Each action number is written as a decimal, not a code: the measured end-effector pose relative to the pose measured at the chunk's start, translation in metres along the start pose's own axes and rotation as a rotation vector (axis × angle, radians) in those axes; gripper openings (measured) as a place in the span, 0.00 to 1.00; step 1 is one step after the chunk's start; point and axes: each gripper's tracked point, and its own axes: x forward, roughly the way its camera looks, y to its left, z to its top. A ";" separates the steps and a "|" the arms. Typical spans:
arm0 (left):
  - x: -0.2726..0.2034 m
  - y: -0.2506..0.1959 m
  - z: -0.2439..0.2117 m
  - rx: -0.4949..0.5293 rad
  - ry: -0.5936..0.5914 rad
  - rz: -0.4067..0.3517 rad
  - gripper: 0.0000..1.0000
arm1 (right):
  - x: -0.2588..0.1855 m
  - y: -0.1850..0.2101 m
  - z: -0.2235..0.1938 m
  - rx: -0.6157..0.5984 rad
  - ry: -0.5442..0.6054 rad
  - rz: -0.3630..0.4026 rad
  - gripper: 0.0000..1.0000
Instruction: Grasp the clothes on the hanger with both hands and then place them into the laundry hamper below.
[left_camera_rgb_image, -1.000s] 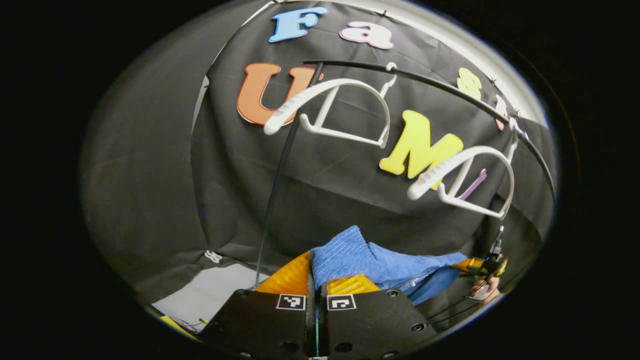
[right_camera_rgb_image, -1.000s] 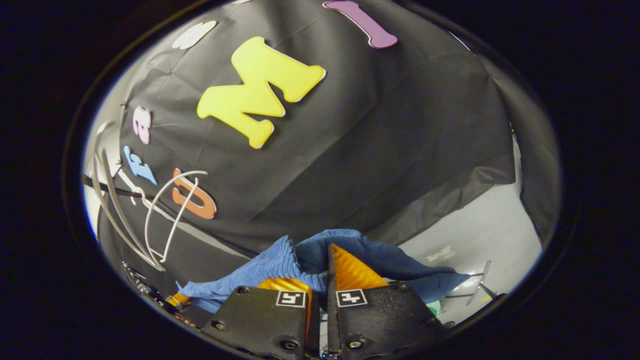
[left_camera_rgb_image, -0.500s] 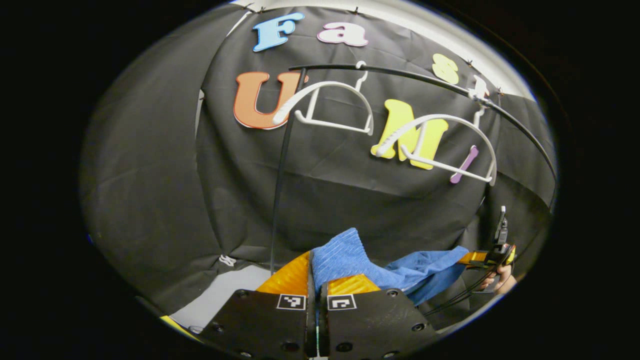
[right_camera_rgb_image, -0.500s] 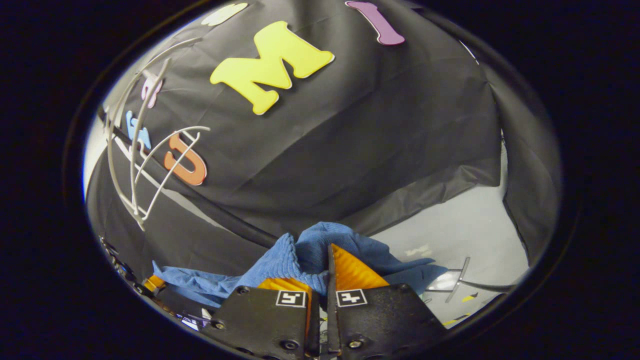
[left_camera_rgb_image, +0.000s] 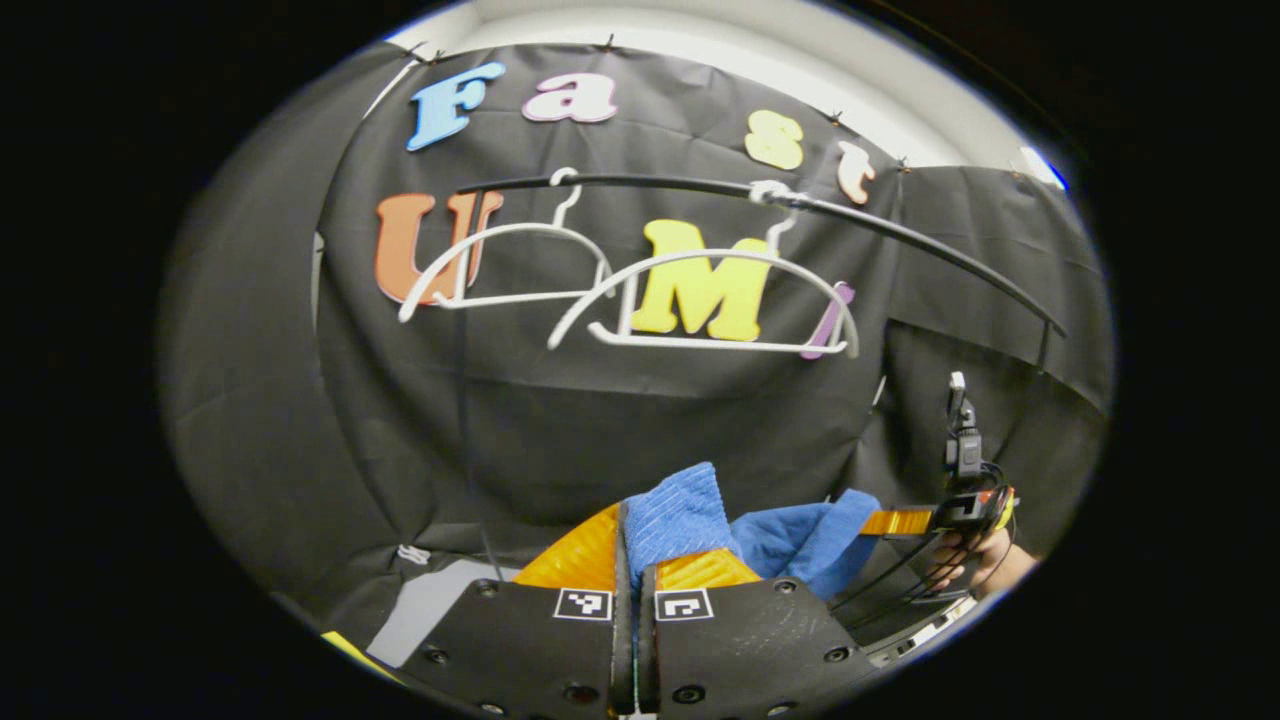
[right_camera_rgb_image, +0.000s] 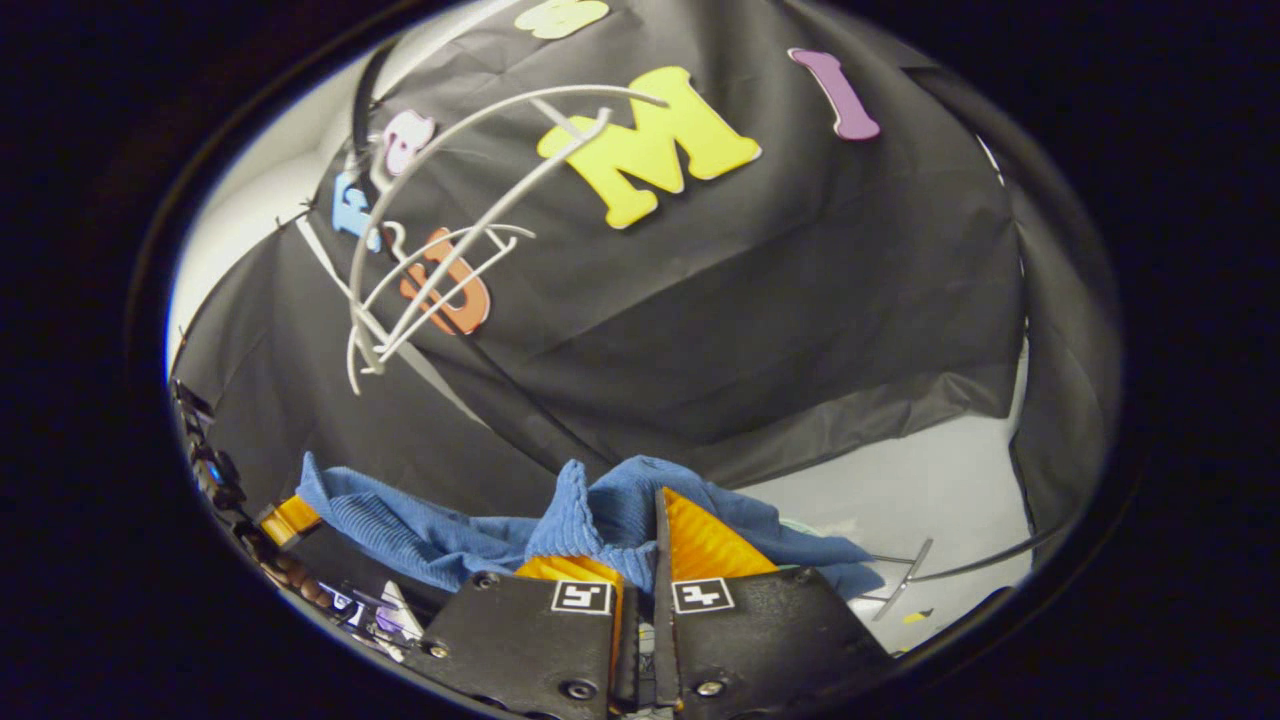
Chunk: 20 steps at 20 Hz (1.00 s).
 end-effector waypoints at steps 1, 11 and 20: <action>-0.005 -0.013 0.003 0.007 -0.012 -0.023 0.02 | -0.007 0.007 0.001 -0.011 -0.008 0.010 0.09; -0.025 -0.114 0.045 0.045 -0.134 -0.179 0.02 | -0.078 0.067 0.019 -0.109 -0.099 0.116 0.09; -0.022 -0.110 0.038 0.022 -0.173 -0.156 0.02 | -0.067 0.085 0.014 -0.099 -0.067 0.222 0.09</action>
